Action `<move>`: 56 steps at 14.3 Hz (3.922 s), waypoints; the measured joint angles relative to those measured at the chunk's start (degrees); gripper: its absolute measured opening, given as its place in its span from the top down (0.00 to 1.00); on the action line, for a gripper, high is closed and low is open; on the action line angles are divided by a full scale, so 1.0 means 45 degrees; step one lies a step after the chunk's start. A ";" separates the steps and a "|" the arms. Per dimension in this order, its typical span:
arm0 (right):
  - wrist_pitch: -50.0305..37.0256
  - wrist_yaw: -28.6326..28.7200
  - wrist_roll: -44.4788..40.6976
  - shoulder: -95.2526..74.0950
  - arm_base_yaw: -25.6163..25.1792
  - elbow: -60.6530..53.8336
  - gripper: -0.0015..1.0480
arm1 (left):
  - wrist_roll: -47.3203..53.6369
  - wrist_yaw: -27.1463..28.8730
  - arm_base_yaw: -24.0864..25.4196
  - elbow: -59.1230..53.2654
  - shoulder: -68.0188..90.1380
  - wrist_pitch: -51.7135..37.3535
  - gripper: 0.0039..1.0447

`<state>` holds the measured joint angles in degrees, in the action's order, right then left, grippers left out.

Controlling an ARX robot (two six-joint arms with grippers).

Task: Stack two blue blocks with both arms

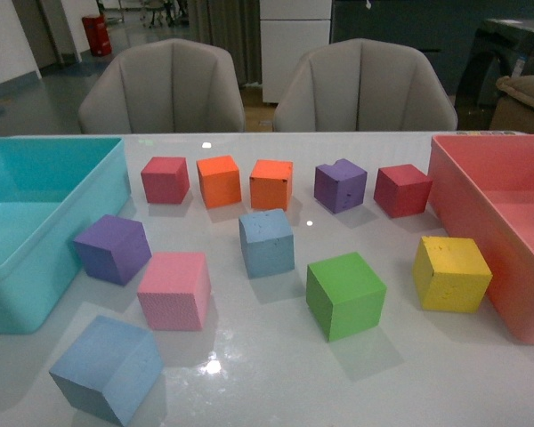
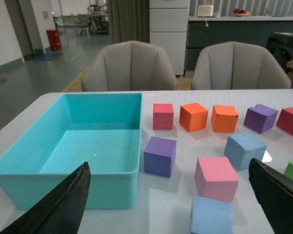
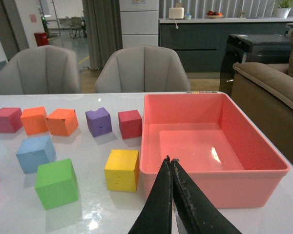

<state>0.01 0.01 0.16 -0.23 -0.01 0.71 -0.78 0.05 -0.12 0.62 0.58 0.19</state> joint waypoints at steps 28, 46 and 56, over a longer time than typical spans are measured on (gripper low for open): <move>0.0039 0.0000 -0.0005 0.0000 0.0000 0.0000 0.06 | -0.0748 -0.1647 -0.1982 0.4342 2.0769 -0.7956 0.06; 0.0039 0.0000 -0.0005 -0.0005 0.0000 0.0000 0.06 | -0.0369 -0.0709 -0.2526 0.4556 2.1857 -0.8767 0.55; 0.0039 0.0000 -0.0005 -0.0005 0.0000 0.0000 0.06 | -0.0816 0.1307 -0.6416 1.1132 2.2828 -0.3886 0.63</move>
<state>0.19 0.01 0.14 -0.25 -0.01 0.71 -4.45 5.93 -28.99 50.72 103.31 -17.30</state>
